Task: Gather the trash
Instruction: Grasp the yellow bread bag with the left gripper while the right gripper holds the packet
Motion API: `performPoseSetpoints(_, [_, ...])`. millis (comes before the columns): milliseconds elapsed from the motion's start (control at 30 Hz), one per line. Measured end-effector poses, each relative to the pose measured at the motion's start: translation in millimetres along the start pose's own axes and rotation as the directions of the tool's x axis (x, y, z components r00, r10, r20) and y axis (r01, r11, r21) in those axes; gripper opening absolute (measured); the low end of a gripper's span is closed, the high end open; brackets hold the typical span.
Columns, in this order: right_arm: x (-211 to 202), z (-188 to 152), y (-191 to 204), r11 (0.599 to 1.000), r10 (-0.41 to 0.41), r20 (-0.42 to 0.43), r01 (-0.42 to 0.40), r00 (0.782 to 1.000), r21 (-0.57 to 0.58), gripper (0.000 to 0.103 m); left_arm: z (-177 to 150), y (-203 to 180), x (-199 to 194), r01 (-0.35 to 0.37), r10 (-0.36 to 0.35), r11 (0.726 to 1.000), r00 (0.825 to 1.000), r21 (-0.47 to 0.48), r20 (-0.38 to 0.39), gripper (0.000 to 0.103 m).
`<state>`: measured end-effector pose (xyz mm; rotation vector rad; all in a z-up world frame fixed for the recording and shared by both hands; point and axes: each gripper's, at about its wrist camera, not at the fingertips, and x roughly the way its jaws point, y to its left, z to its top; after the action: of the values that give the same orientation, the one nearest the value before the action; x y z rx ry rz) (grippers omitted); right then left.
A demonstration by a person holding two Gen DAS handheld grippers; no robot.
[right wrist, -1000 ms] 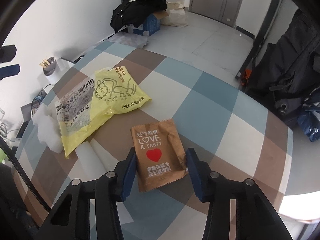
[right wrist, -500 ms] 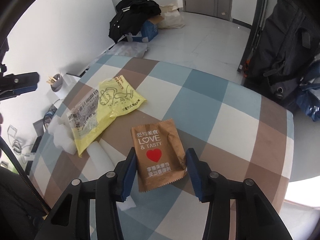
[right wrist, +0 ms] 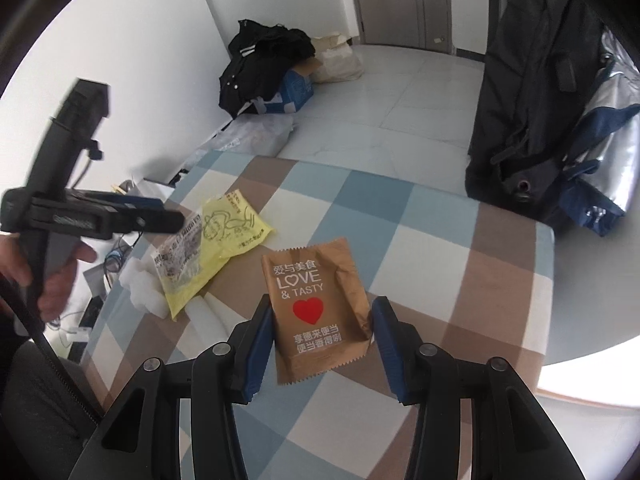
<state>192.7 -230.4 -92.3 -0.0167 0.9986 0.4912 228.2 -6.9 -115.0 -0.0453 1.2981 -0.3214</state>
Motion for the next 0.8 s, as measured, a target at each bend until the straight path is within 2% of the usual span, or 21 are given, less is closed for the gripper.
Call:
performPoseSetpoints(100, [-2, -4, -7, 1.000, 0.000, -0.005, 0.000, 1.000, 0.002, 0.047, 1, -3, 13, -0.012, 0.011, 1.000, 0.999, -0.017, -0.030, 0.087])
performPoseSetpoints(300, [-7, -11, -16, 1.000, 0.006, -0.009, -0.006, 1.000, 0.009, 0.047, 2, -10, 21, -0.073, 0.074, 0.997, 0.996, 0.016, -0.045, 0.087])
performPoseSetpoints(600, [-12, -15, -20, 1.000, 0.008, -0.002, -0.008, 1.000, 0.015, 0.047, -10, -27, 26, -0.204, 0.208, 0.967, 0.978, 0.149, -0.008, 0.087])
performPoseSetpoints(667, [-12, -15, -20, 1.000, 0.008, -0.002, -0.008, 1.000, 0.014, 0.047, -12, -25, 22, -0.203, 0.206, 0.971, 0.979, 0.123, -0.012, 0.086])
performPoseSetpoints(800, [-12, -16, -18, 1.000, 0.009, -0.002, -0.009, 1.000, 0.010, 0.047, -12, -26, 19, -0.207, 0.208, 0.971, 0.978, 0.123, -0.001, 0.077])
